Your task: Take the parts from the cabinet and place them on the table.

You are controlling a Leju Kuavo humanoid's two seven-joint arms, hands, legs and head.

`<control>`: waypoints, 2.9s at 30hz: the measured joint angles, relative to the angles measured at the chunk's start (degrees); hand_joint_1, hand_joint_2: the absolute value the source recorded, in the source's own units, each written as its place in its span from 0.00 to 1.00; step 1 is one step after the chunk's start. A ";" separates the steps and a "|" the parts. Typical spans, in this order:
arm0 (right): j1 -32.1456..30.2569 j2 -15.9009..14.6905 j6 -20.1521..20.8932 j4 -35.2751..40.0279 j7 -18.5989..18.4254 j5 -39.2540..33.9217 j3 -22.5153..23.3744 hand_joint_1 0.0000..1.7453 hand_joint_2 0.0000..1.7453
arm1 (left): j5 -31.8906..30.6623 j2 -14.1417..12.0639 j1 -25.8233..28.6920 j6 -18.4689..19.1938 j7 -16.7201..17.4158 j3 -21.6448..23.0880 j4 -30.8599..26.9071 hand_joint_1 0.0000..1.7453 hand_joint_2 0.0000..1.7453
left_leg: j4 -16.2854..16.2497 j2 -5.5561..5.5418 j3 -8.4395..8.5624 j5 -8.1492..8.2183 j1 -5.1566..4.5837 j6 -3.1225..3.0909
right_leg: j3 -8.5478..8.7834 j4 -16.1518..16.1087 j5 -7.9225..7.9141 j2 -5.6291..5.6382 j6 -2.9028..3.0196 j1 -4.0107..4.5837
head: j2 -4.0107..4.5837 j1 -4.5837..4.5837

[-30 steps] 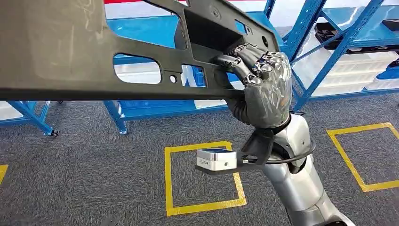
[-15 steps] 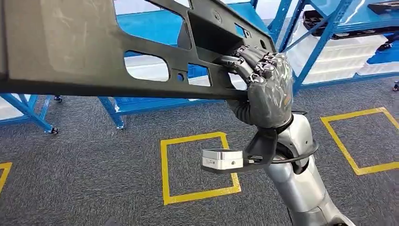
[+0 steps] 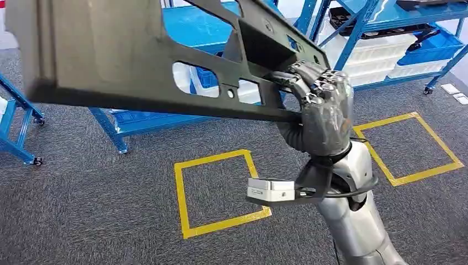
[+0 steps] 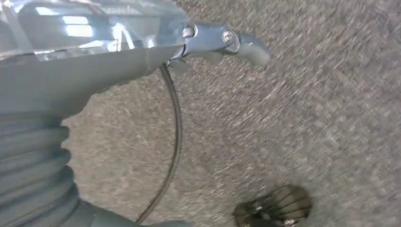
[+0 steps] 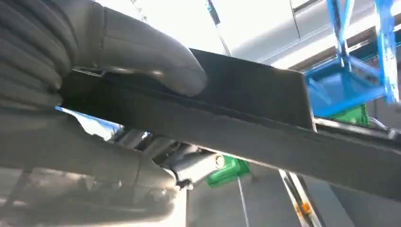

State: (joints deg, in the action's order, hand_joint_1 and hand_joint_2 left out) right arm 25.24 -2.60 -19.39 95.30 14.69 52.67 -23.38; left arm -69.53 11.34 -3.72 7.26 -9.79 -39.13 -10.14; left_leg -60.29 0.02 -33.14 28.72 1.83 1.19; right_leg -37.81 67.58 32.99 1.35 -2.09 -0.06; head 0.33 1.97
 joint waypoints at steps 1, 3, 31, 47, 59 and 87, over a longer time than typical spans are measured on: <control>-0.48 0.00 -0.30 0.22 0.09 -0.19 0.48 1.00 1.00 | -0.15 0.00 0.07 -0.04 0.00 0.00 0.00 0.00 1.00 | 0.00 0.81 -0.02 0.02 0.00 -0.03 | -2.11 4.18 1.49 -0.25 -0.11 -0.14 | 0.00 0.11; -1.30 -0.02 -0.50 0.52 0.44 -0.63 1.42 1.00 1.00 | -0.42 0.00 0.08 -0.07 0.00 0.02 -0.02 0.00 1.00 | -0.01 2.36 -0.03 0.04 0.05 -0.04 | -4.30 8.08 1.67 -0.53 -0.31 -0.37 | 0.00 0.68; -1.21 7.84 -0.04 -3.06 4.17 -3.41 1.31 1.00 1.00 | -3.37 -3.56 -0.70 -2.01 -0.83 1.82 -0.57 0.00 1.00 | -0.15 -0.65 0.01 0.38 -0.14 -0.38 | -4.12 3.02 -1.92 0.24 0.51 -0.09 | 0.00 0.59; -0.17 13.38 -0.63 -6.56 6.58 -6.99 -0.13 1.00 1.00 | -3.35 -9.60 -1.72 -3.56 -1.00 1.99 -1.79 0.00 1.00 | -12.93 0.42 -4.41 8.60 -0.51 1.98 | 0.68 -7.61 -7.69 -0.87 3.45 0.06 | 0.00 -0.51; 0.36 14.60 0.33 -7.48 7.30 -7.95 -0.44 1.00 1.00 | -3.61 -11.61 -1.11 -3.85 0.57 1.95 -1.81 0.00 1.00 | -0.92 -2.60 -1.35 -0.03 0.08 0.57 | -0.55 -6.04 -7.23 3.89 1.72 0.31 | 0.00 -0.80; 3.27 15.59 4.06 -11.80 3.32 -2.56 -2.34 1.00 1.00 | -9.35 -4.50 -0.95 -1.84 7.26 4.31 -0.98 0.00 1.00 | -1.50 -3.43 -1.78 0.15 -0.09 1.35 | 0.31 -6.97 -7.56 6.20 2.33 0.01 | 0.00 -0.61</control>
State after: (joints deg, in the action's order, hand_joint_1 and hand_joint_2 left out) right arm 28.51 12.99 -15.32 83.50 18.01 50.12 -25.73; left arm -78.88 6.84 -4.67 5.42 -2.54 -34.82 -11.13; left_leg -61.79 -3.41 -34.92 28.88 1.74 2.54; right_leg -37.50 60.61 25.43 7.55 0.24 -0.06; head 0.33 1.36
